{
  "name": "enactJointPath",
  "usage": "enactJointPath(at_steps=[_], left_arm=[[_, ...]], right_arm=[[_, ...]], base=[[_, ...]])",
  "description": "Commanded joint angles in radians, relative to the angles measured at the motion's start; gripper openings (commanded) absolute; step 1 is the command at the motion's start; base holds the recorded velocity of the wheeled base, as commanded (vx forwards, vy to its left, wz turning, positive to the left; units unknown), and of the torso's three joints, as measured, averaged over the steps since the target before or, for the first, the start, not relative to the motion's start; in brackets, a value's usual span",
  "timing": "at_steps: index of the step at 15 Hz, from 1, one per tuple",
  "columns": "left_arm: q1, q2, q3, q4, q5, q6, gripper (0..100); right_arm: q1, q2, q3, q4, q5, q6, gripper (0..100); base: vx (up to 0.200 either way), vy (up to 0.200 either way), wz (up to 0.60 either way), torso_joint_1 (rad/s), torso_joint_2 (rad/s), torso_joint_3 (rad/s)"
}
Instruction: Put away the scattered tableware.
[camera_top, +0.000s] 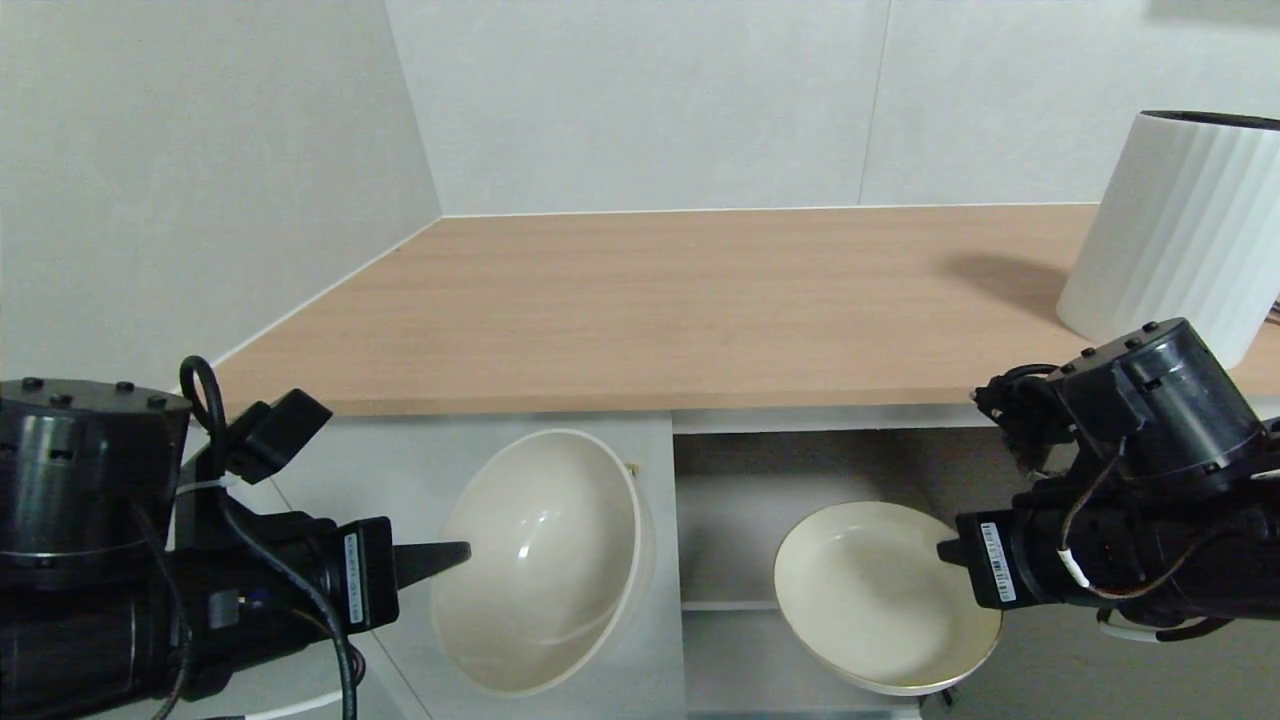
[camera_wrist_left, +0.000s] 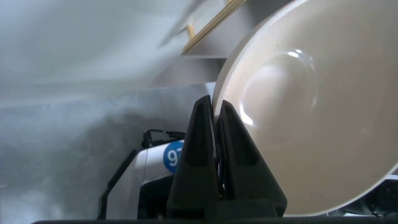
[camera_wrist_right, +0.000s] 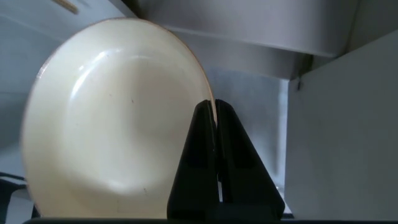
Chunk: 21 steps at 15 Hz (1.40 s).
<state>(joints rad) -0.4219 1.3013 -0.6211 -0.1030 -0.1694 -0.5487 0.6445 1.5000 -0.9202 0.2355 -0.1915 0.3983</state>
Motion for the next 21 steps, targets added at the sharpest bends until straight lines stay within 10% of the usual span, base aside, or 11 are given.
enactJointPath(at_steps=[1,16,21], left_arm=[[0.000,0.007,0.000,0.000,0.001,0.000,0],[0.000,0.010,0.001,0.000,0.001,0.000,0],[0.000,0.013,0.001,0.000,-0.001,0.000,0]], right_arm=[[0.000,0.003,0.000,0.001,0.000,0.001,0],[-0.031,0.140,0.003,-0.073,0.001,0.001,0],[-0.088,0.460,0.093,-0.470,0.003,0.002,0]], base=[[0.000,0.000,0.00,-0.154,0.46,0.310],[0.000,0.000,0.00,-0.048,0.18,0.132],[0.000,0.000,0.00,0.000,0.00,0.000]])
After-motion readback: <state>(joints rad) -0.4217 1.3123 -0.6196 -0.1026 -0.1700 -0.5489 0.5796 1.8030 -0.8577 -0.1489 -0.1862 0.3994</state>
